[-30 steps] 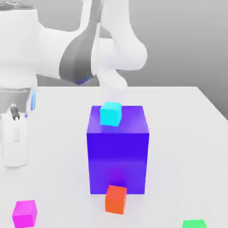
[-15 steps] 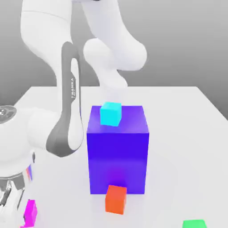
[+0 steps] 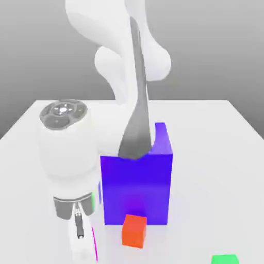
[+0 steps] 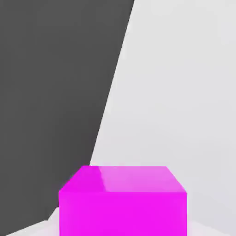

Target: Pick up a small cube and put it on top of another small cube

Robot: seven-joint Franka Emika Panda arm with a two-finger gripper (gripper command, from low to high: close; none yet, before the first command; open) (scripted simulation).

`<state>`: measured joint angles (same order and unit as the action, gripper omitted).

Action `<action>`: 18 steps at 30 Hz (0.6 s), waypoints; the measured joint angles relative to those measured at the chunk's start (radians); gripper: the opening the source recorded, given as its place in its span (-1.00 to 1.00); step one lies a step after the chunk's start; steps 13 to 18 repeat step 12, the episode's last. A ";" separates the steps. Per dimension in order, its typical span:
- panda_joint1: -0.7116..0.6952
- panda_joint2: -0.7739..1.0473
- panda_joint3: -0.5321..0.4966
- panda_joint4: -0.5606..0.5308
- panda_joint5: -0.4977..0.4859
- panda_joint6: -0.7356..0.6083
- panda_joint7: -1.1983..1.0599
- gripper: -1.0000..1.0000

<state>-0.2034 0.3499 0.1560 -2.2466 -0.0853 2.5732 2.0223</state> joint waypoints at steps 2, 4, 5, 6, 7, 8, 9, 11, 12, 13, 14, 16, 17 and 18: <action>0.063 -0.006 0.029 0.012 -0.013 -0.017 0.048 -1.00; 0.125 -0.014 0.059 0.023 -0.028 -0.033 0.098 -1.00; 0.155 -0.012 0.074 0.031 -0.037 -0.038 0.125 -1.00; 0.189 0.002 0.085 0.043 -0.052 -0.035 0.155 -1.00; 0.227 0.032 0.090 0.060 -0.072 -0.021 0.188 -1.00; 0.266 0.079 0.087 0.078 -0.101 0.006 0.223 -1.00; 0.289 0.110 0.082 0.088 -0.117 0.027 0.243 1.00; 0.289 0.110 0.082 0.088 -0.117 0.027 0.243 1.00; 0.289 0.110 0.082 0.088 -0.117 0.027 0.243 1.00; 0.289 0.110 0.082 0.088 -0.117 0.027 0.243 1.00; 0.289 0.110 0.082 0.088 -0.117 0.027 0.243 1.00; 0.289 0.110 0.082 0.088 -0.117 0.027 0.243 1.00; 0.289 0.110 0.082 0.088 -0.117 0.027 0.243 1.00; 0.289 0.110 0.082 0.088 -0.117 0.027 0.243 1.00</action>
